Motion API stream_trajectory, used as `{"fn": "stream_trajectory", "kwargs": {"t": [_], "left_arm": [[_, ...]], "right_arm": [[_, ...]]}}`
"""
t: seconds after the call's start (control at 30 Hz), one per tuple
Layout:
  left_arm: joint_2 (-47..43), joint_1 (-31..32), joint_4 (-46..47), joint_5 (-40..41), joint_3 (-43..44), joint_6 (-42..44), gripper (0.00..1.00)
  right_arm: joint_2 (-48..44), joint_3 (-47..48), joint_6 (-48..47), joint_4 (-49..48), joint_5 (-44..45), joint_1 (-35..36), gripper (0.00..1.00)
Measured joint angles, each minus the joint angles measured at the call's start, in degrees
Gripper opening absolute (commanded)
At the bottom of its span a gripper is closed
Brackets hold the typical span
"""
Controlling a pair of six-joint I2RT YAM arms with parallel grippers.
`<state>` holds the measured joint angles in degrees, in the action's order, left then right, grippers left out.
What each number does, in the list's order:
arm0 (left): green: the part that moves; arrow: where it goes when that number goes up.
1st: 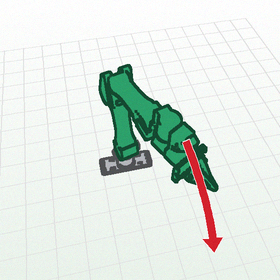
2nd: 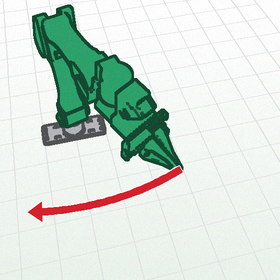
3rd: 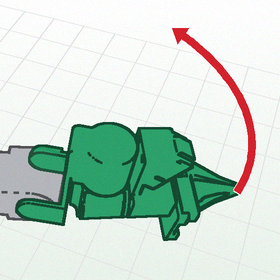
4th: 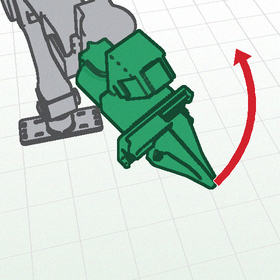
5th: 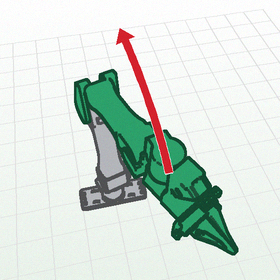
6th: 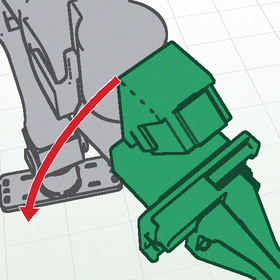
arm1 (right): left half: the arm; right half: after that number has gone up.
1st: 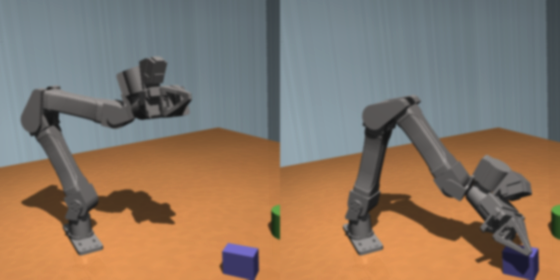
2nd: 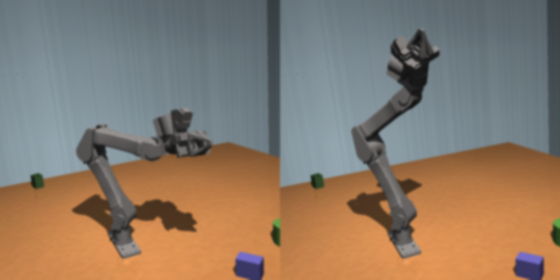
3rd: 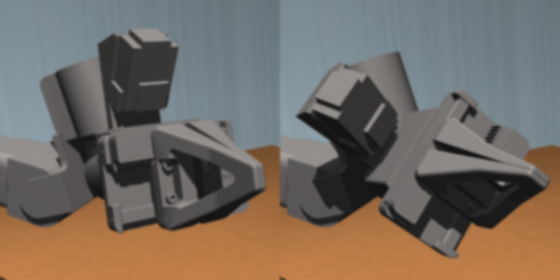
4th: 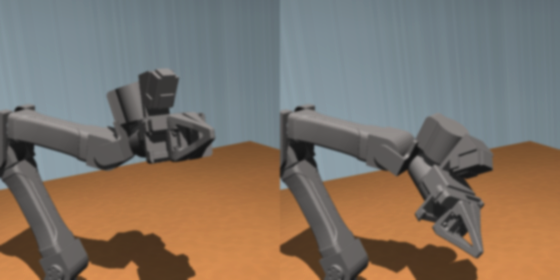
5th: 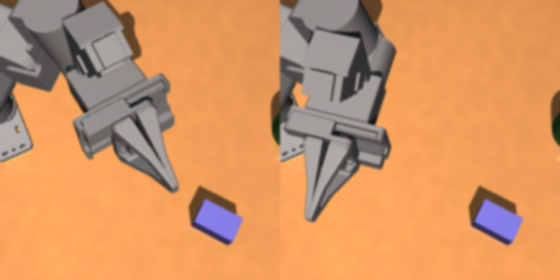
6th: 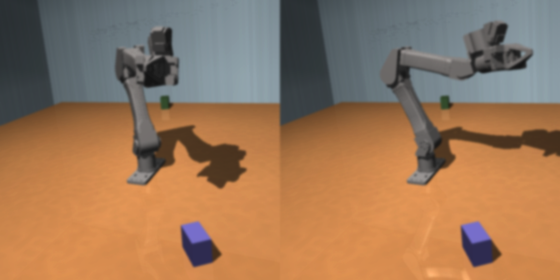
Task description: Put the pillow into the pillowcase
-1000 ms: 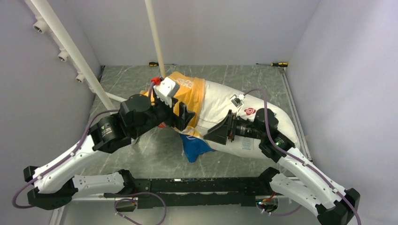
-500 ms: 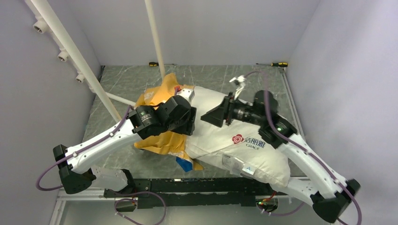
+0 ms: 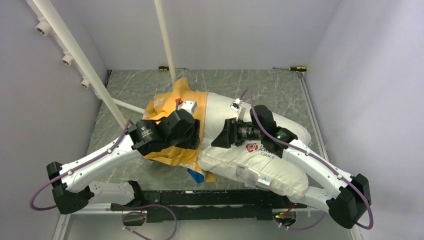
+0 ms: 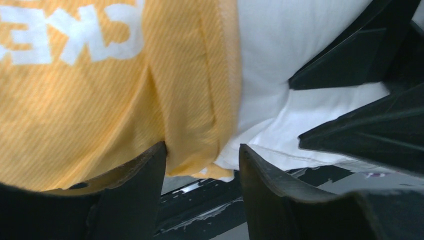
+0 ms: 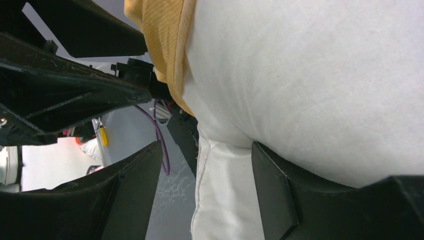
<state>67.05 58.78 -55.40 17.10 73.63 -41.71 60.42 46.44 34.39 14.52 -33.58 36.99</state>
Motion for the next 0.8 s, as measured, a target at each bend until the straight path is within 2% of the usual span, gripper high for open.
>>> {"fn": "stream_trajectory", "kwargs": {"t": [0.07,0.13,0.17,0.2,0.27,0.37,0.5,0.7,0.8], "left_arm": [[0.9,0.0,2.2,-0.8,-0.3,0.5,0.63],[2.0,0.0,4.2,-1.4,-0.8,0.6,0.56],[2.6,0.0,5.0,-1.6,-1.0,0.6,0.48],[3.3,0.0,5.4,-1.6,-1.3,0.6,0.35],[4.7,0.0,5.3,-0.9,-1.4,0.4,0.00],[6.1,-0.2,4.9,0.5,-1.4,0.3,0.00],[6.4,-0.2,4.7,0.1,-0.6,1.3,0.00],[5.5,-0.4,5.2,-5.1,2.7,4.8,0.00],[4.0,-0.6,5.5,-8.0,3.1,6.3,0.00]], "right_arm": [[0.0,0.0,-0.6,0.0,0.0,0.0,0.72],[0.1,0.0,-1.0,0.0,0.0,0.1,0.72],[0.2,0.0,-1.2,0.0,-0.1,0.1,0.72],[0.3,0.0,-1.3,0.0,-0.1,0.1,0.71],[0.7,0.0,-1.3,-0.1,-0.2,0.1,0.69],[1.1,0.0,-1.4,-0.3,-0.2,0.1,0.69],[2.2,-0.4,-1.6,-1.7,-1.3,0.1,0.73],[5.2,-0.6,-1.7,-6.3,-1.0,1.5,0.74],[7.6,-0.9,-1.2,-10.1,0.2,2.9,0.70]]}}
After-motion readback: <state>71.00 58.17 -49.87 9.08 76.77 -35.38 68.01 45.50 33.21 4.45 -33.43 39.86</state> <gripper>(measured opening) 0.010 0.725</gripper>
